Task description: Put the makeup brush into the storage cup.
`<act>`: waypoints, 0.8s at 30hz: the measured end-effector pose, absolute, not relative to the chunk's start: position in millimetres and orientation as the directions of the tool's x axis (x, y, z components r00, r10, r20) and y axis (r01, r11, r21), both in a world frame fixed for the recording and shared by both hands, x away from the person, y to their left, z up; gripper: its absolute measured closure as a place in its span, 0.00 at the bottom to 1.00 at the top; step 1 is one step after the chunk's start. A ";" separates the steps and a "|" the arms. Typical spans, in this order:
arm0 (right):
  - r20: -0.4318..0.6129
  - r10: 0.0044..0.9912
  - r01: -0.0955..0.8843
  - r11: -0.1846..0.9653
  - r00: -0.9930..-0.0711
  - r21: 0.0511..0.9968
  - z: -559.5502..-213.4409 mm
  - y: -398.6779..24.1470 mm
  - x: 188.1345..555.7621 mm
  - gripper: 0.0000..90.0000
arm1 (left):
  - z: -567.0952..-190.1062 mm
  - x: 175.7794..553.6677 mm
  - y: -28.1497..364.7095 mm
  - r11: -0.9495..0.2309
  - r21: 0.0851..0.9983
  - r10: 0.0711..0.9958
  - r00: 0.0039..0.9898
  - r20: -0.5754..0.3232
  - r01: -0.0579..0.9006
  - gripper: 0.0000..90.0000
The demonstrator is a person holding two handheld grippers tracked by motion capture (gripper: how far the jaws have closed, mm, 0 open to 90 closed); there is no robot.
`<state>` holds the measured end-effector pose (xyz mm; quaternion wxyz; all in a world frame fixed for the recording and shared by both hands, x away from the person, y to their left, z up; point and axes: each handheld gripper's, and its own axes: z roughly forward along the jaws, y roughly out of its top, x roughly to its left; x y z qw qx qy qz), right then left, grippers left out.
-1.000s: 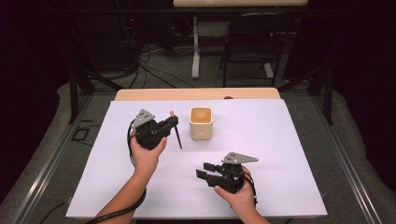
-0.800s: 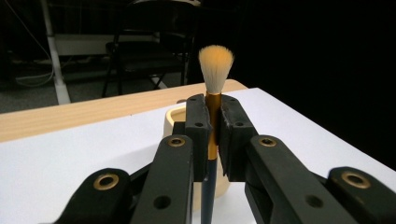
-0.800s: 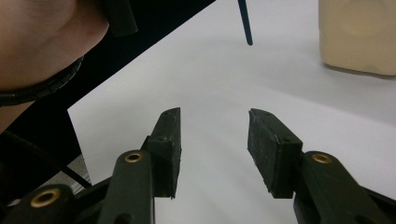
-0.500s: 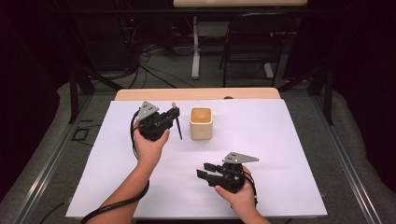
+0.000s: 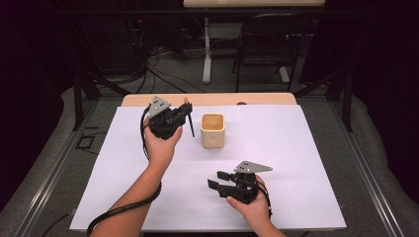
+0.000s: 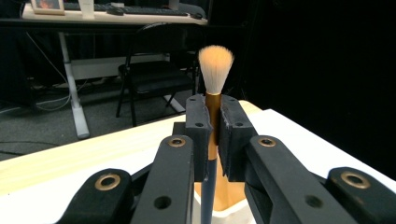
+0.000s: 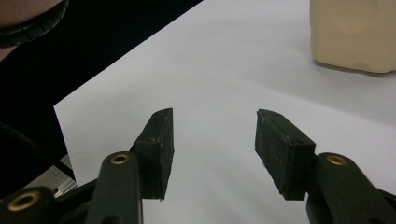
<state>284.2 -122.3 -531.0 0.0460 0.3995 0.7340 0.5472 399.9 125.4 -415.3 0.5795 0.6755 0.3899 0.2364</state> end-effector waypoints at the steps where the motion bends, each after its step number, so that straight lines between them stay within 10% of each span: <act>1: 0.358 0.639 0.531 0.095 -0.681 0.842 -530.9 -122.7 284.6 0.51 | -414.5 400.7 125.3 -0.026 0.968 0.800 0.586 -0.129 0.248 0.93; 24: 0.338 0.670 0.518 0.082 -0.661 0.851 -531.4 -126.0 284.5 0.45 | -398.9 426.8 116.6 -0.029 0.971 0.830 0.547 -0.108 0.236 0.93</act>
